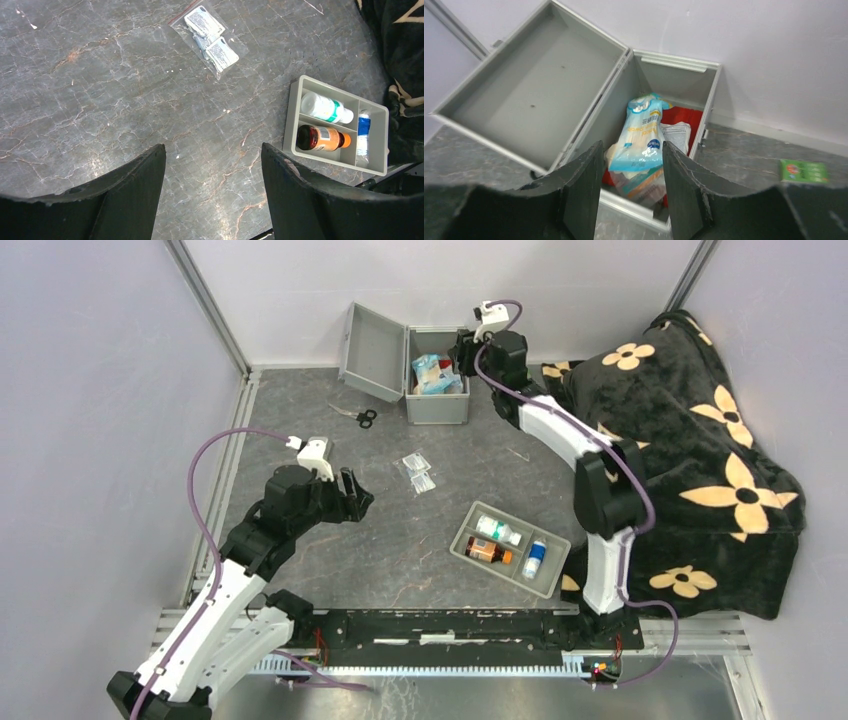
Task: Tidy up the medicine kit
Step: Place the medical item at the medicine box, then pick up the medical item at the center of the board.
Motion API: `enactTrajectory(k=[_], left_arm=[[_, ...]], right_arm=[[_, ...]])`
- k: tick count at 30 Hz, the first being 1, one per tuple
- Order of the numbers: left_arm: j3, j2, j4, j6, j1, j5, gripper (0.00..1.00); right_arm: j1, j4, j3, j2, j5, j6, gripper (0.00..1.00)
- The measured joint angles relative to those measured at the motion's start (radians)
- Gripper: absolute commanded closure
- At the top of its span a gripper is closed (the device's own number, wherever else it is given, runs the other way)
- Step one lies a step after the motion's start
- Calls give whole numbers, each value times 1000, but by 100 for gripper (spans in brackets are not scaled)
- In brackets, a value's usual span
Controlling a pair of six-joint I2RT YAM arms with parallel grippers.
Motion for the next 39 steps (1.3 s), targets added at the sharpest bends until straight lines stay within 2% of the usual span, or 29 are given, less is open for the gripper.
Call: enactTrajectory(k=[7, 12, 19, 27, 35, 39], left_arm=[[0, 14, 0, 0, 0, -6, 23], [0, 9, 0, 0, 0, -26, 24], [0, 5, 0, 0, 0, -34, 24], [0, 15, 0, 0, 0, -41, 24], [0, 21, 0, 0, 0, -42, 24], [0, 23, 0, 0, 0, -42, 23]], right_arm=[[30, -45, -286, -409, -1, -39, 45], [76, -106, -437, -508, -31, -29, 43], [167, -261, -530, -417, -100, -16, 43], [213, -347, -448, -186, -160, -10, 42], [240, -363, -374, -65, -158, -7, 41], [251, -377, -327, -30, -142, -9, 36]])
